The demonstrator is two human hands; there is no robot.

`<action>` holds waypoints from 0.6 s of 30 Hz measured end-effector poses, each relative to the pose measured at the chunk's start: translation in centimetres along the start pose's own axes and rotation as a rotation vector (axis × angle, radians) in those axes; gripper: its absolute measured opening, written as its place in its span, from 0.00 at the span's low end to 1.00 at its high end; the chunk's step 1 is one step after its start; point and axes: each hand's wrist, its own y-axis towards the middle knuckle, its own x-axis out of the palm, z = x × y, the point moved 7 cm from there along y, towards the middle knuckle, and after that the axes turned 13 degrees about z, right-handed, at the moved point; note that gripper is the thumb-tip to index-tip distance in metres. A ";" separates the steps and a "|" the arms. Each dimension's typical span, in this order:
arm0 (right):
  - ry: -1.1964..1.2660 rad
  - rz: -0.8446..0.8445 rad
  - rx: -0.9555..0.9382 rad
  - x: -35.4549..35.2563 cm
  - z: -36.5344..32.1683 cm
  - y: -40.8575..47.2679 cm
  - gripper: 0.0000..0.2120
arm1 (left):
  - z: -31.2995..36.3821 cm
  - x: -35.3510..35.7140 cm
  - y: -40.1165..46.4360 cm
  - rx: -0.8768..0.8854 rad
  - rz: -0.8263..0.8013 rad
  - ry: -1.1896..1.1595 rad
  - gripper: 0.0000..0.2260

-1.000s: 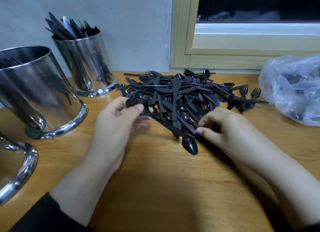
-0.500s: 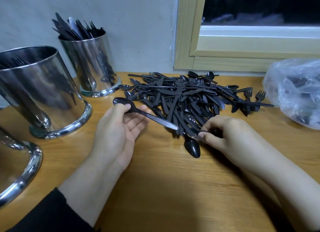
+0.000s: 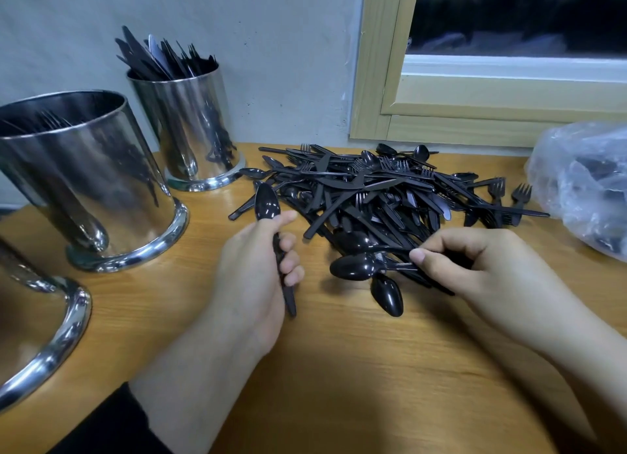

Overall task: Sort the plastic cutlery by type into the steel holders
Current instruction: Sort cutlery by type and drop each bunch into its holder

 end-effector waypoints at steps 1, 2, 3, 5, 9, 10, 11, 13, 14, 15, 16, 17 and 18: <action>0.016 0.006 0.002 0.0 -0.1 0.0 0.13 | -0.1 0.1 -0.1 -0.004 -0.008 -0.003 0.09; 0.031 0.015 0.002 0.0 -0.1 0.0 0.13 | -0.2 0.2 -0.1 -0.002 -0.019 0.004 0.10; 0.049 0.027 0.000 0.0 -0.3 0.0 0.13 | -0.3 0.2 -0.1 0.001 -0.030 0.020 0.11; 0.098 0.080 -0.011 -0.2 -0.5 0.0 0.12 | -0.5 0.1 -0.2 -0.005 -0.048 0.052 0.12; 0.151 0.233 -0.033 0.0 -1.2 -0.2 0.08 | -1.4 0.8 -1.0 -0.103 -0.077 -0.013 0.13; 0.136 0.255 -0.044 0.3 -1.2 -0.3 0.07 | -1.6 1.2 -1.4 -0.129 -0.090 -0.042 0.13; 0.104 0.282 -0.073 0.7 -1.5 -0.4 0.06 | -1.9 1.7 -1.8 -0.145 -0.108 -0.061 0.13; 0.019 0.343 -0.170 1.3 -2.2 -0.6 0.05 | -2.5 2.8 -2.9 -0.146 -0.140 -0.079 0.13; -0.010 0.364 -0.211 1.6 -2.5 -0.6 0.07 | -2.7 3.3 -3.5 -0.134 -0.142 -0.084 0.13; -0.027 0.373 -0.244 1.9 -2.8 -0.7 0.09 | -2.9 3.6 -3.8 -0.120 -0.130 -0.091 0.13; -0.042 0.375 -0.276 2.2 -3.0 -0.8 0.10 | -3.2 3.9 -4.1 -0.112 -0.109 -0.104 0.13; -0.057 0.370 -0.304 2.4 -3.3 -0.9 0.10 | -3.4 4.0 -4.1 -0.115 -0.084 -0.119 0.13; -0.072 0.360 -0.325 2.7 -3.5 -1.1 0.11 | -3.6 4.0 -4.1 -0.128 -0.058 -0.134 0.13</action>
